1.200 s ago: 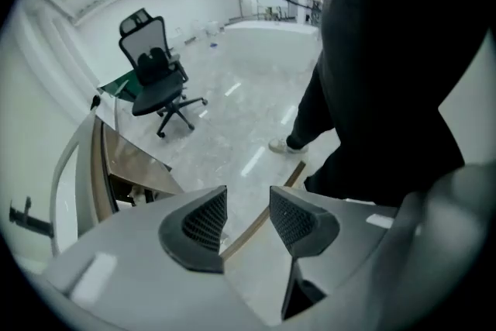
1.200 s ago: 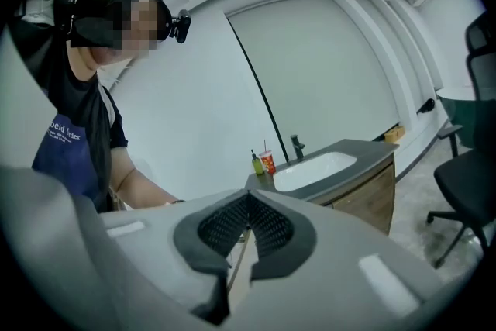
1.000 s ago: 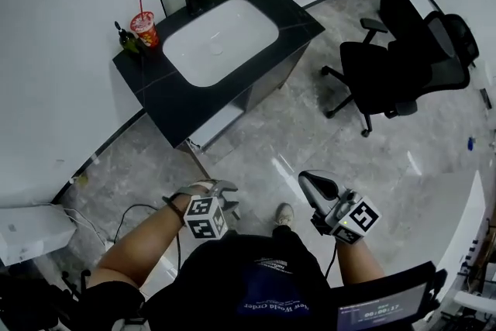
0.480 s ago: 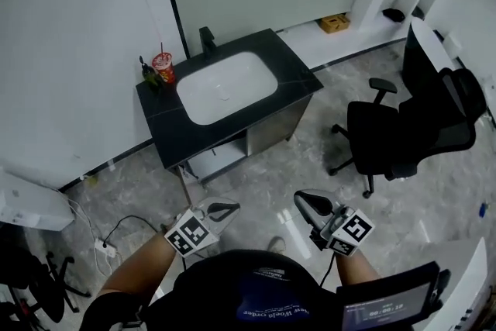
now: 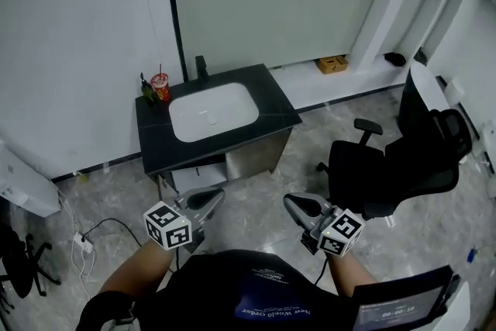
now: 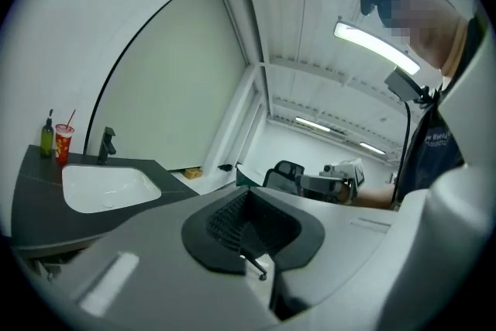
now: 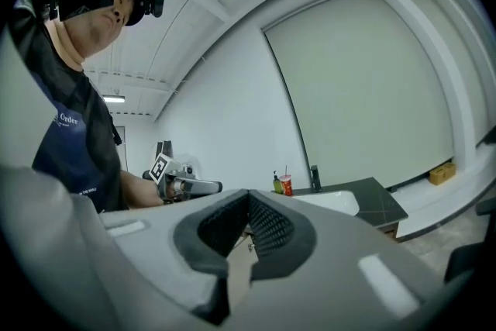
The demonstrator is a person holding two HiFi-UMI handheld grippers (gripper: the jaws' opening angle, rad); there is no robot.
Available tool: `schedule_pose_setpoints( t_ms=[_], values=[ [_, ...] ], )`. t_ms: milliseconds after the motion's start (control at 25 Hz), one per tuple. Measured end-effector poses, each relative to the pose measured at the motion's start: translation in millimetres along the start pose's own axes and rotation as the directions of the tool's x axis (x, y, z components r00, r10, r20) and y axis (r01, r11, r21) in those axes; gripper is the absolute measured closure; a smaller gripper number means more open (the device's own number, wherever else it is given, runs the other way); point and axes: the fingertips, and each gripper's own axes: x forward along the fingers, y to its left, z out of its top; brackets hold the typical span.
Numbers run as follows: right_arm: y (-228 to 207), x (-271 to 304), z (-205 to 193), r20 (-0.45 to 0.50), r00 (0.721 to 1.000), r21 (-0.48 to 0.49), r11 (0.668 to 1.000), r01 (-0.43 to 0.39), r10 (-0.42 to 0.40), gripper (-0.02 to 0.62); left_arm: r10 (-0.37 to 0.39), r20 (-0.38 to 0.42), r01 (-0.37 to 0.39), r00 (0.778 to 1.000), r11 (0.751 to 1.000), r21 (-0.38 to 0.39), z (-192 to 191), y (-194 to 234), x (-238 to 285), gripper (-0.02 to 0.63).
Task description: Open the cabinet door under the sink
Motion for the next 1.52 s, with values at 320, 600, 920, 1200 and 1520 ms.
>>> schedule_pose_setpoints(
  t_ms=[320,600,920,1200,1520],
  values=[
    [-30.9,15.1,27.2,0.019,0.998,-0.025,0.998,-0.064,0.064,0.594,0.042,0.088,-0.041,0.995,0.999,-0.02,44.3,21.1,17.0,0.604],
    [-74.7,84.6,50.1,0.006,0.997,-0.055,0.996,-0.073,0.073,0.594,0.038,0.163,-0.032,0.986,0.999,-0.038,87.4,96.6,32.8,0.604],
    [-121.6,196.0,92.9,0.026,0.996,-0.057,0.995,-0.086,0.087,0.594,0.041,0.165,-0.027,0.985,0.996,-0.083,129.8,209.7,33.9,0.604],
    [-147.6,279.7,107.6,0.011,0.987,-0.029,0.987,-0.159,0.16,0.594,0.102,0.179,-0.086,0.979,0.991,-0.098,141.3,272.9,18.5,0.604],
    [-188.3,340.9,116.6,0.004,0.958,0.02,0.957,-0.288,0.288,0.594,0.264,0.2,-0.245,0.944,0.963,-0.114,146.0,306.3,5.0,0.604]
  ],
)
